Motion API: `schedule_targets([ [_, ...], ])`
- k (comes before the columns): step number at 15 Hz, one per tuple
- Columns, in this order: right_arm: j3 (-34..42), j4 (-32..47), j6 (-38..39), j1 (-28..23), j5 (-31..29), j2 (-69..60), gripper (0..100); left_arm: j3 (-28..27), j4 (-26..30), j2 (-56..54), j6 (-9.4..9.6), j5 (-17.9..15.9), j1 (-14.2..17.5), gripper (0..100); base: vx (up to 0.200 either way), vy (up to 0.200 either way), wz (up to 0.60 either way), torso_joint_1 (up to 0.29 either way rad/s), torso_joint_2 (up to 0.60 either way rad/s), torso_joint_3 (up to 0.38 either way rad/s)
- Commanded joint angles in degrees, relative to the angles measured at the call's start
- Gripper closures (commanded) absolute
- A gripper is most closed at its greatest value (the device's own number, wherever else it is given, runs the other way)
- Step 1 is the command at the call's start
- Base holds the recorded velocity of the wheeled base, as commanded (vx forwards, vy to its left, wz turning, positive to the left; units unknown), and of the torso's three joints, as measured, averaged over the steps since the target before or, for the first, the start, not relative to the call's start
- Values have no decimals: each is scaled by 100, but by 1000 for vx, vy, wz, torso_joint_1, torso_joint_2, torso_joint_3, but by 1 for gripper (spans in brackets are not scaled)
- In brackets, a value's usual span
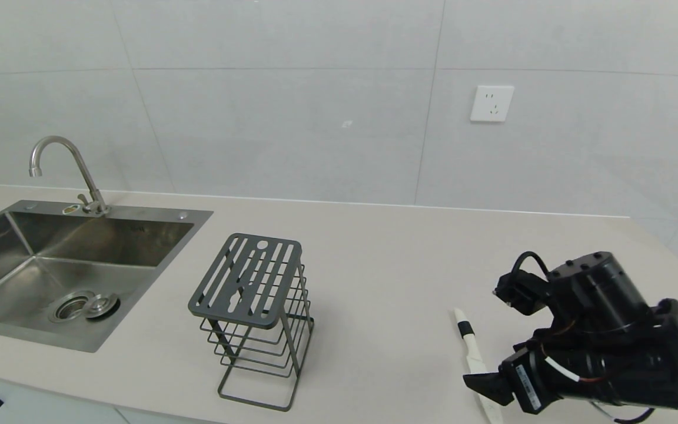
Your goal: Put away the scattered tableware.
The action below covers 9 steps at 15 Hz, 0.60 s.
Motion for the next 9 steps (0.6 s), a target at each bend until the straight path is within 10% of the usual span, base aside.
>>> schedule_targets([
  [1,-179,5,479,371,-247,744,0,0,0,7,-4,0,0,0,0,0,0,0,0,0],
  [9,-338,5,742,125,-493,1148,0,0,0,7,-4,36,0,0,0,0,0,0,0,0],
])
